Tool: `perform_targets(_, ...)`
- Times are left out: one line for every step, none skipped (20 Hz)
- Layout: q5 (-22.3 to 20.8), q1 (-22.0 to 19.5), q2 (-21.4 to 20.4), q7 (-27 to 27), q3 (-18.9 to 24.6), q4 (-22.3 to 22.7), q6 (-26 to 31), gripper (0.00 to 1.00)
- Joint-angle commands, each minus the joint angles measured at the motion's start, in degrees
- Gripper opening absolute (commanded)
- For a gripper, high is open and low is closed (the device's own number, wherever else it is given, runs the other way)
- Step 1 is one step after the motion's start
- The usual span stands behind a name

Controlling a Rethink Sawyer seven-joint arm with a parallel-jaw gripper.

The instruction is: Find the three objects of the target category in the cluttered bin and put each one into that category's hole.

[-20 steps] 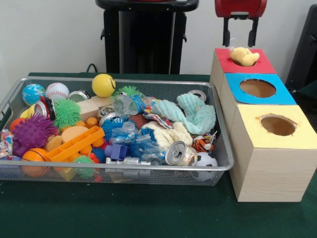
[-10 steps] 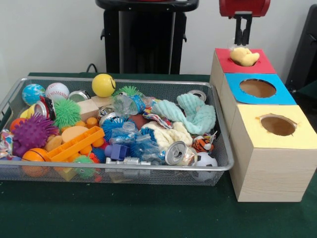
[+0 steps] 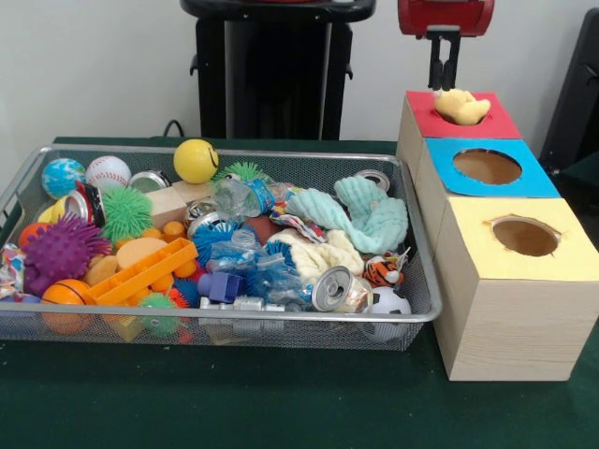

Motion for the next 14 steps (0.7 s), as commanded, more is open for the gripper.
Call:
perform_targets(-1.14,1.71,3.73,10.91,2.2,3.95,-6.78,0.0)
perform_targets(-0.45,1.72,4.05,11.58,2.76,4.77,-7.76,0.0)
perform_targets(-0.24,2.24,4.35,12.08,2.66,5.03,-8.62,0.0)
perform_targets(0.3,2.48,4.48,12.59,2.91,5.56,-9.08,0.0)
perform_targets(0.54,2.83,4.61,12.84,2.89,5.75,-9.42,0.0)
perform_targets(0.9,3.09,4.66,13.13,2.94,6.02,-9.66,0.0)
perform_targets(1.11,3.4,4.76,13.28,2.88,6.1,-9.89,0.0)
perform_targets(1.37,3.72,4.84,13.45,2.76,6.21,-10.07,0.0)
perform_targets(1.55,3.86,4.89,13.51,2.76,6.32,-10.24,0.0)
perform_targets(1.7,3.97,4.98,13.53,2.74,6.38,-10.31,0.0)
perform_targets(1.81,4.11,5.03,13.51,2.66,6.42,-10.42,0.0)
perform_targets(1.85,3.96,5.12,13.28,2.8,6.45,-10.41,0.0)
perform_targets(1.96,3.92,5.24,13.37,2.95,6.73,-10.89,0.0)
perform_targets(2.08,3.75,5.43,13.49,3.34,7.13,-11.49,0.0)
